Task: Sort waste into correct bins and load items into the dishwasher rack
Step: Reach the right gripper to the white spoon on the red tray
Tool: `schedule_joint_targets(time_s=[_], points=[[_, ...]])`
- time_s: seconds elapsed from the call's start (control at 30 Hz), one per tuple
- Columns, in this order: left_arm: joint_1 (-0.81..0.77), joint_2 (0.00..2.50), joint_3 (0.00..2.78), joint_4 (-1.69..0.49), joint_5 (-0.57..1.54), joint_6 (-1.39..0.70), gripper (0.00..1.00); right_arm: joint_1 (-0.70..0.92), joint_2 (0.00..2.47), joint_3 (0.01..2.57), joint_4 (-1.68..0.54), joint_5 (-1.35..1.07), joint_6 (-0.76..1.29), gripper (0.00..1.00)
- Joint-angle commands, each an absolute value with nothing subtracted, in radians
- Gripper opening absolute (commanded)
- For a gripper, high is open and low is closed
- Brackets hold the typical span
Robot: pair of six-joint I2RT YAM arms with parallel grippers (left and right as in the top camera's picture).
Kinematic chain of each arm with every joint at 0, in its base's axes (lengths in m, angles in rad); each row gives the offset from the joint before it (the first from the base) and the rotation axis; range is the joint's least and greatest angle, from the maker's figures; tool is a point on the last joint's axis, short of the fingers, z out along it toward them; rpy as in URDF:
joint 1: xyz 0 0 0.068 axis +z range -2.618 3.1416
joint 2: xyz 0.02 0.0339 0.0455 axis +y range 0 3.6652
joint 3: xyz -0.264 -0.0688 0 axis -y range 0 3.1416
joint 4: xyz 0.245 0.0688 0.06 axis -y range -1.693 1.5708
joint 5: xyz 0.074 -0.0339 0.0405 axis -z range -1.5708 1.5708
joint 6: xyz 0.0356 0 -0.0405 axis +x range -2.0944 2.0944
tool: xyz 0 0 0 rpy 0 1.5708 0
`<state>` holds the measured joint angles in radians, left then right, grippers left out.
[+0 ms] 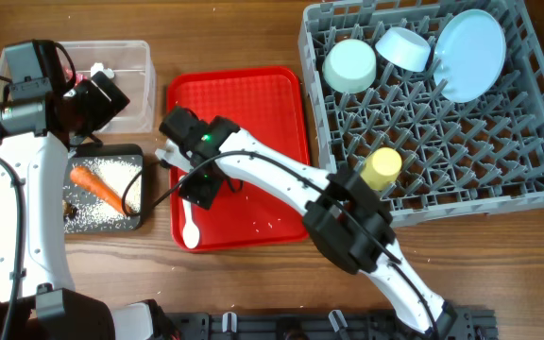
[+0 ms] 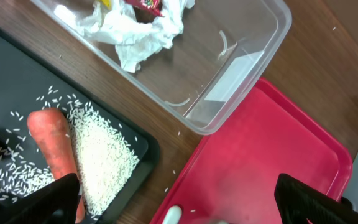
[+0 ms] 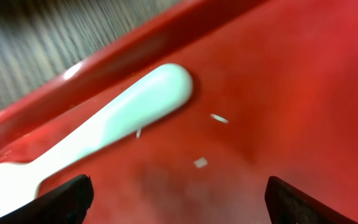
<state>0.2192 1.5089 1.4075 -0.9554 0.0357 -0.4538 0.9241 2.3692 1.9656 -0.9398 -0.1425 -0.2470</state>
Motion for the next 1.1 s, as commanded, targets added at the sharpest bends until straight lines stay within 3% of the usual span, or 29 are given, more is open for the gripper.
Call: schedule_joint_targets(time_s=[0.0, 0.3, 0.4, 0.5, 0.6, 0.83, 0.9, 1.07], points=[[0.224, 1.521, 1.406, -0.964, 0.032, -0.452, 1.0, 0.929, 2.393, 1.975, -0.893, -0.211, -0.197, 0.89], [0.224, 1.521, 1.404, -0.971, 0.032, -0.452, 1.0, 0.959, 2.432, 1.975, -0.858, -0.269, -0.227, 0.91], [0.224, 1.521, 1.404, -0.971, 0.032, -0.452, 1.0, 0.996, 2.479, 1.971, -0.885, -0.128, -0.231, 0.89], [0.224, 1.521, 1.404, -0.98, 0.032, -0.452, 1.0, 1.005, 2.497, 1.971, -0.896, 0.015, -0.16, 0.76], [0.224, 1.521, 1.404, -1.003, 0.024, -0.448, 1.0, 0.993, 2.497, 1.971, -0.898, 0.165, -0.041, 0.48], [0.224, 1.521, 1.404, -1.008, 0.025, -0.449, 1.0, 0.925, 2.492, 1.971, -0.909, 0.18, 0.087, 0.26], [0.224, 1.521, 1.404, -1.008, 0.025, -0.449, 1.0, 0.899, 2.484, 1.974, -0.91, 0.117, 0.086, 0.25], [0.224, 1.521, 1.404, -1.008, 0.025, -0.449, 1.0, 0.849, 2.463, 1.977, -0.912, 0.036, 0.095, 0.06]])
